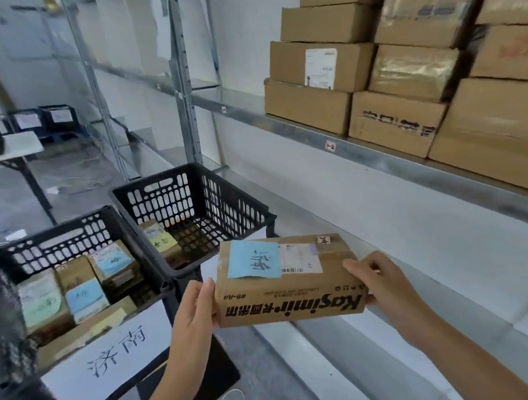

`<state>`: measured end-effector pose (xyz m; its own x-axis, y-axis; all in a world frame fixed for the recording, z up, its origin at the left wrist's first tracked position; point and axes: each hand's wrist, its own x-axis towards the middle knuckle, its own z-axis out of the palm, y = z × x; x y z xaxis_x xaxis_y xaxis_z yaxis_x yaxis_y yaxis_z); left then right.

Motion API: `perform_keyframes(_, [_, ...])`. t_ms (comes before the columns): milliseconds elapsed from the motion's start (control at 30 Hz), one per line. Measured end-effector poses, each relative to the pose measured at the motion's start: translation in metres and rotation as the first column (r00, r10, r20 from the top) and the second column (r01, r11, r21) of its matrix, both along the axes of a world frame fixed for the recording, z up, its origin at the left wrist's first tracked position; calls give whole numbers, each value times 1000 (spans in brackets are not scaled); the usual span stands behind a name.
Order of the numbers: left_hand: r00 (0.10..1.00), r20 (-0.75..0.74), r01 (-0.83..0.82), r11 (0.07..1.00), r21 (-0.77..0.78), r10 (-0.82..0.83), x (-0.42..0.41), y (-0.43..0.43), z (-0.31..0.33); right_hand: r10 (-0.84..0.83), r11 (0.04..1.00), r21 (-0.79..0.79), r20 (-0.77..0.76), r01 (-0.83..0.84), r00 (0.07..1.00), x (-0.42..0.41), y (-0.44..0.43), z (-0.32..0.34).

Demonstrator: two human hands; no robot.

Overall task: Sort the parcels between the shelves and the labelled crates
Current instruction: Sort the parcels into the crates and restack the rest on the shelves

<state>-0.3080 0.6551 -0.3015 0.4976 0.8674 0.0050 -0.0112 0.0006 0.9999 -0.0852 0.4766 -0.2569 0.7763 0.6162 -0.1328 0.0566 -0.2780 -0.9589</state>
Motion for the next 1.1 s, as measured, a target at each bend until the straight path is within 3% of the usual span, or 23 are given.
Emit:
perform_keyframes(233, [998,-45,-46,997,-63,43,-45,59,19,137,989,55,37,-139,990,-25,90,3])
perform_keyframes(433, [988,-20,-152,987,-61,151,-97,83,13,303,952,14,-142,-305,942,-58,149,-3])
perform_keyframes(700, [948,6,-316,946,-78,317,-155,100,2,479,868,-40,-195,-495,856,-100,231,-3])
perform_keyframes(967, [888,-108,-448,894,14,447,-194,148,2,496,866,58,-214,-496,841,-129,320,-15])
perform_keyframes(1100, [806,-149,-572,819,55,573,-201,178,4,480,870,27,-276,-492,833,-134,358,-34])
